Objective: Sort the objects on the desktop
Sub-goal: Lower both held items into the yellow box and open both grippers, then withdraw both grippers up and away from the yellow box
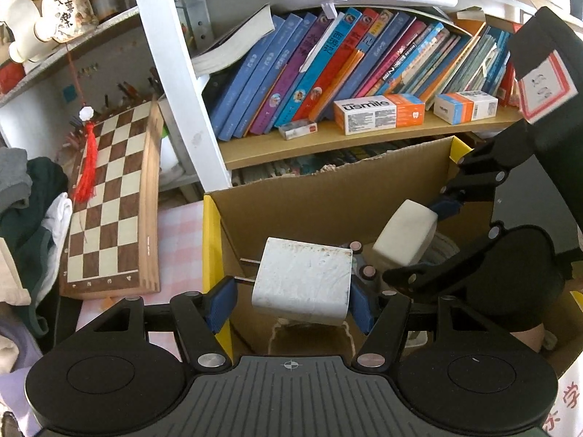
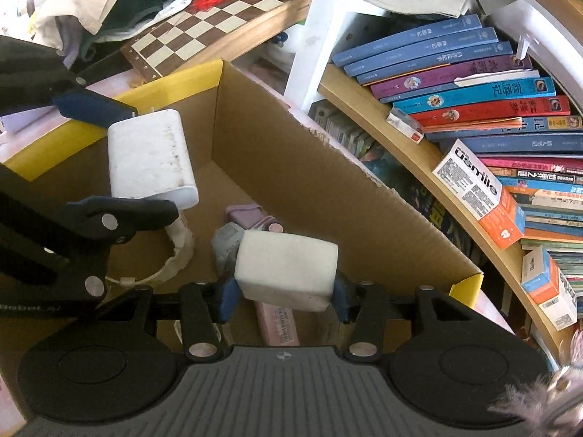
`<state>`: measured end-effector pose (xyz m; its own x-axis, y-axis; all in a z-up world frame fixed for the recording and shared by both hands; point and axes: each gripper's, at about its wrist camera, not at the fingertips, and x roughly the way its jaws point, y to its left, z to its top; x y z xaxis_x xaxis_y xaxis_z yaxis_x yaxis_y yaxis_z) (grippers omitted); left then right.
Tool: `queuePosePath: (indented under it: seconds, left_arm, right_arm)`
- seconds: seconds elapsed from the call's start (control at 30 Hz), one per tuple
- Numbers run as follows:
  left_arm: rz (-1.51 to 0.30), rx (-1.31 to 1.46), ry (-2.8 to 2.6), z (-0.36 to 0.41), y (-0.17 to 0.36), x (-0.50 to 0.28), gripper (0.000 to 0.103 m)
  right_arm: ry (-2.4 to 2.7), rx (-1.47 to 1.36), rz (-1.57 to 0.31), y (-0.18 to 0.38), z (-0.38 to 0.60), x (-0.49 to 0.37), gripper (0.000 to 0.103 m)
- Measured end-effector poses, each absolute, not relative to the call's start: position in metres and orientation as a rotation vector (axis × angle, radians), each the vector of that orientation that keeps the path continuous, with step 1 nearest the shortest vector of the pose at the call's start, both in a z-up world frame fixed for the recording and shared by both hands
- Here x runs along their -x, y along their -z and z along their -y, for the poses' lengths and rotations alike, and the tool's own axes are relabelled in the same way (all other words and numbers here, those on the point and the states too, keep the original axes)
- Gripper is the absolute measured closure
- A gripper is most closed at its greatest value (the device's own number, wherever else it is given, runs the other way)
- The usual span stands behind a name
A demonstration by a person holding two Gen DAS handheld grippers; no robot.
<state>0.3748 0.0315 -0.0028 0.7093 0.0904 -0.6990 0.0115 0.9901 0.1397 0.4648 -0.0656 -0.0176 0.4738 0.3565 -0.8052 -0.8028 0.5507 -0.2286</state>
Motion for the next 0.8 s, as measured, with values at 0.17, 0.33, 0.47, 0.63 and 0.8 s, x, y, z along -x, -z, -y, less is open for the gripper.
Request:
queuePosePath:
  seconds: [0.17, 0.33, 0.47, 0.63, 0.8]
  left_arm:
    - [-0.768, -0.099, -0.035, -0.037, -0.001, -0.372, 0.037]
    - [-0.733, -0.095, -0.036, -0.034, -0.009, -0.364, 0.026]
    - [-0.701, -0.104, -0.039, -0.030, -0.017, -0.357, 0.021]
    - [-0.666, -0.103, -0.043, -0.028, -0.029, -0.346, 0.021]
    - [-0.616, -0.096, -0.046, -0.026, -0.044, -0.329, 0.020]
  right_arm:
    - [-0.747, 0.656, -0.720, 0.012, 0.069, -0.463, 0.024]
    - [-0.753, 0.611, -0.711, 0.005, 0.079, -0.462, 0.017]
    - [-0.763, 0.562, -0.714, -0.001, 0.088, -0.459, 0.017]
    - [-0.771, 0.483, -0.703, -0.012, 0.097, -0.452, 0.017]
    - [-0.759, 0.415, -0.654, -0.029, 0.107, -0.435, 0.017]
